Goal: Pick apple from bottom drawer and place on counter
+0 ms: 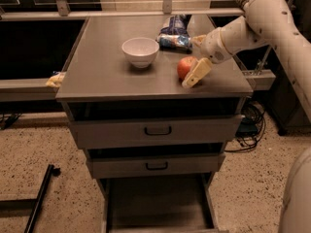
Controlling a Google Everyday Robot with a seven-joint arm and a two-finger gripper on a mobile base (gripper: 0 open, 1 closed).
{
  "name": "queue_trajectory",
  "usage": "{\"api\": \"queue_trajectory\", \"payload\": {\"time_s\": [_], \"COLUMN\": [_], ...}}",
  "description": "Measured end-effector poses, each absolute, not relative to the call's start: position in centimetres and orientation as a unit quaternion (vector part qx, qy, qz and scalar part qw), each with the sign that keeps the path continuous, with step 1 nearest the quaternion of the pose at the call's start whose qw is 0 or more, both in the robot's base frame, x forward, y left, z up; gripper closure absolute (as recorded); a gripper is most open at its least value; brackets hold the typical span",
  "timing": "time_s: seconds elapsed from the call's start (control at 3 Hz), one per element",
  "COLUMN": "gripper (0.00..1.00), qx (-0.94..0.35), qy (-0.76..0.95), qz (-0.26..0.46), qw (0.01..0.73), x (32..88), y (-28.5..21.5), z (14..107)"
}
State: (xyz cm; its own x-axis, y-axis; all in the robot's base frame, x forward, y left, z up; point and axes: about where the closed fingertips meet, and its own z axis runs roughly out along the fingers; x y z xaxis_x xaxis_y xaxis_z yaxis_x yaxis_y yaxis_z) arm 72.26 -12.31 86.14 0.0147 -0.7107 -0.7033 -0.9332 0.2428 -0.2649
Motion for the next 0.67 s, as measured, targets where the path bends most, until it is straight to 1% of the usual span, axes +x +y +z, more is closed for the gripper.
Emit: {"api": "queue_trajectory", "payload": {"time_s": [0.33, 0.67], "gripper": [0.00, 0.00], "qx": [-0.581, -0.553], "qy": [0.688, 0.691], "qz": [0.159, 0.179], "qw": [0.405, 0.429], "x": [72.8, 72.7], "y": [-12.7, -14.2], "z": [86.9, 87.6]}}
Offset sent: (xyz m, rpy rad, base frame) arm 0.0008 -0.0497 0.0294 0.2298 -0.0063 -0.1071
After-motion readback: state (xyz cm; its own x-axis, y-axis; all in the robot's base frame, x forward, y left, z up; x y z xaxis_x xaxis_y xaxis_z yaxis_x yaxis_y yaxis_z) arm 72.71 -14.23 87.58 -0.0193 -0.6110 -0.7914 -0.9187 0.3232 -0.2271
